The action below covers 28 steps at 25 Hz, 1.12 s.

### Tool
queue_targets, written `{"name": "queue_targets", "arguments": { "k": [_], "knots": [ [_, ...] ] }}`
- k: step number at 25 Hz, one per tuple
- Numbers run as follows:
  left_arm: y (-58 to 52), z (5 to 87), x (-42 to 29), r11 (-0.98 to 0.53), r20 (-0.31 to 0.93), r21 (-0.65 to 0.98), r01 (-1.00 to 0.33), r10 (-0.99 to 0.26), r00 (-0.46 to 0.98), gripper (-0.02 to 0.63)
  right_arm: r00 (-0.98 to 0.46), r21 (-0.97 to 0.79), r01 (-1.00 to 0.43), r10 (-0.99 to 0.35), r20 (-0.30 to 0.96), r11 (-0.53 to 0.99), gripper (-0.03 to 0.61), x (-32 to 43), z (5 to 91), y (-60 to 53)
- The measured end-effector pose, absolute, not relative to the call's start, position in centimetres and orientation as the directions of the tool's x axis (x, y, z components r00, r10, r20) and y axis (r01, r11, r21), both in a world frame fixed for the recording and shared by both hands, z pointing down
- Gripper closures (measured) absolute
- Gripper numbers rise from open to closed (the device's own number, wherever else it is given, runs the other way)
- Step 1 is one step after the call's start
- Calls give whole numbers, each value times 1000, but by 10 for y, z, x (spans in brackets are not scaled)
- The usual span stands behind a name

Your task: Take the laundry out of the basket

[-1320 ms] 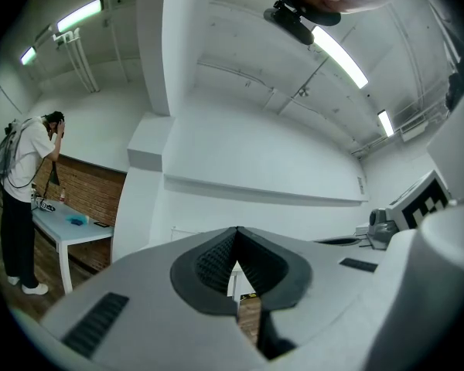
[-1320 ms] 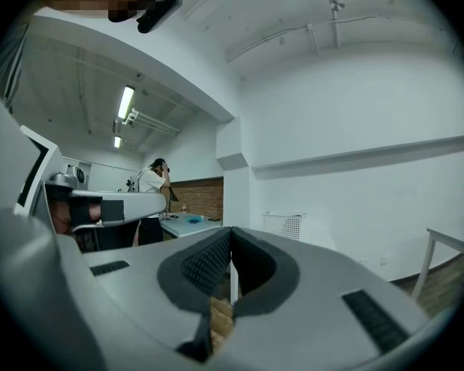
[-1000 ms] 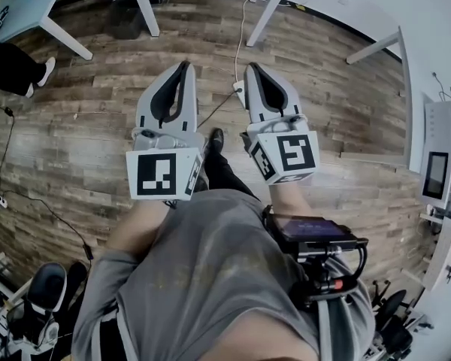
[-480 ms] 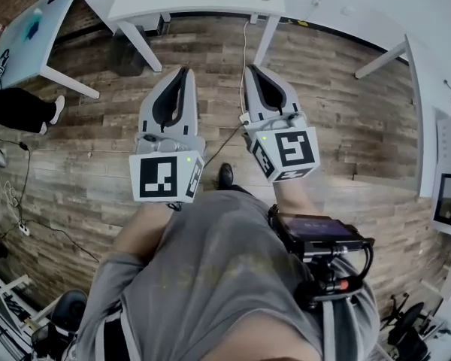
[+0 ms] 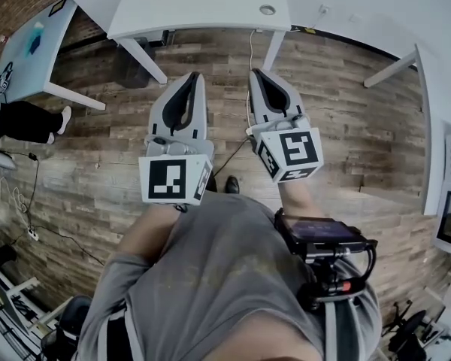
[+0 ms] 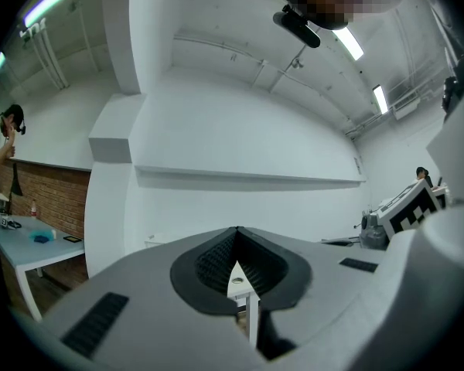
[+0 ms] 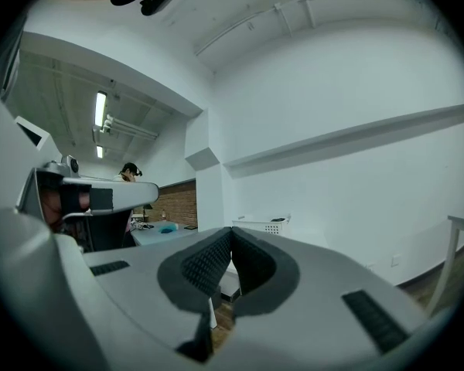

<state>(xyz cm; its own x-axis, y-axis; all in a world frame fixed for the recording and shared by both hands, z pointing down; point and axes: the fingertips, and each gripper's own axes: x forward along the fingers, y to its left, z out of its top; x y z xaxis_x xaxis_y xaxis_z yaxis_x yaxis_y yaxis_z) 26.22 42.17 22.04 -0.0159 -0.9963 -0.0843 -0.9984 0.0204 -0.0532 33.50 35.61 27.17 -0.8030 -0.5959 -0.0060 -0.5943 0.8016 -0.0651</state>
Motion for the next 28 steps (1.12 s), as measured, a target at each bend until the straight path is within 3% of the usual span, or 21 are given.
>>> {"name": "queue_targets", "arguments": {
  "k": [9,28],
  "knots": [
    [356,242,217,1,-63,-16,-1000,-998,0,606,-779,-67,-627,-625,41,776,571,299,293,292],
    [199,236,10,-9,-98,68,-998,-995,3,606,-763,7,-645,-644,45,764,571,96,272,128]
  ]
}}
